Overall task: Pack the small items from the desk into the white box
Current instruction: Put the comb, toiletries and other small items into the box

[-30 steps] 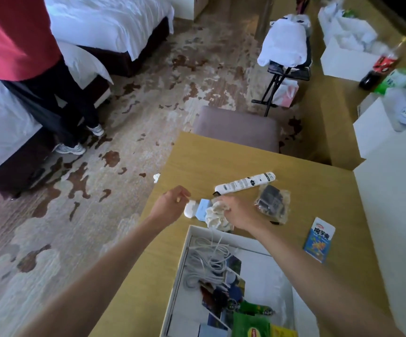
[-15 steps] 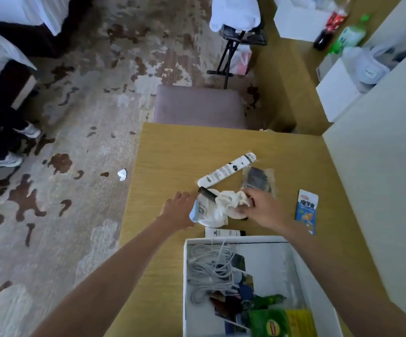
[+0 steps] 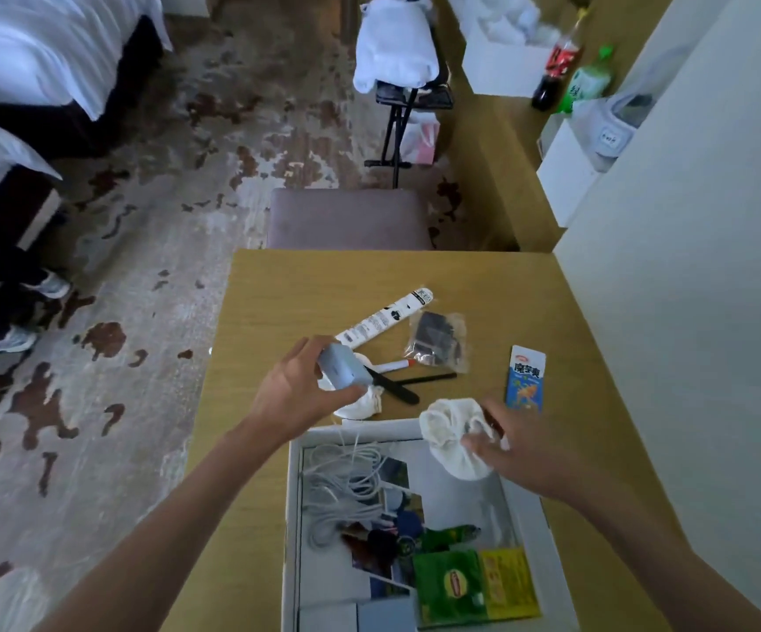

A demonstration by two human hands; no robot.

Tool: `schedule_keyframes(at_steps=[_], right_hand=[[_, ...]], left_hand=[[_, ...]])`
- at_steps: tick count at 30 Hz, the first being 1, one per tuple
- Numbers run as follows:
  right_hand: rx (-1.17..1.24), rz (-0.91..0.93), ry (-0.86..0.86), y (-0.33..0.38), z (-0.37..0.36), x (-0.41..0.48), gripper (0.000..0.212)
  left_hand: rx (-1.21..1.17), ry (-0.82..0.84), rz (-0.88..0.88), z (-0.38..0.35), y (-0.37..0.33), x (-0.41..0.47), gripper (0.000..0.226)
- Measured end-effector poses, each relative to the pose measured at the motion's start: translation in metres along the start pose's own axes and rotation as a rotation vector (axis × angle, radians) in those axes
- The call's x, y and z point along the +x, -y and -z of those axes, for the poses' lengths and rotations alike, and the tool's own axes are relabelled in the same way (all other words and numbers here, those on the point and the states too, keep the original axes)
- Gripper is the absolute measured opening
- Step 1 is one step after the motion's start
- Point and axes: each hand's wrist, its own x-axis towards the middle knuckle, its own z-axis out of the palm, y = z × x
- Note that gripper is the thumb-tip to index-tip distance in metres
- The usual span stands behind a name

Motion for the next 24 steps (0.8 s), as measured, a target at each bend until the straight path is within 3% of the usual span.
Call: schedule_keyframes(at_steps=[7,11,14,17,19,22,24], right_hand=[[-0.466,0.314,0.054,0.002,-0.017,0.003,0.025],[-0.807,0.324,-0.029,0.010,-0.018,0.011,0.024],[-0.858,0.278,-0.122,0.011,-0.012,-0.003,0.034],[-0.751,0.499,-0.263,0.006,-0.007,-0.020,0.028],[-0.544,0.674,-0.089,0.006,-0.011,-0.031,0.020],[-0.363,0.655,0.417,0.012,-0.030,-0.048,0.028],[-0.380,0.650,0.570,0.015,-0.045,-0.053,0.033]], left_hand=[[-0.179,-0.051,0.012,-0.012,-0.064,-0.055,0.043],[-0.236,-0.046,0.000,-0.023,-0.097,-0.093,0.031],[-0.370,0.014,0.162,-0.037,-0.113,-0.122,0.031],[-0.504,0.094,0.466,-0.052,-0.119,-0.143,0.047],[-0.724,0.148,0.657,-0.061,-0.120,-0.150,0.046],[-1.027,0.132,0.859,-0.065,-0.116,-0.156,0.033],[-1.037,0.135,0.885,-0.065,-0.109,-0.157,0.035]])
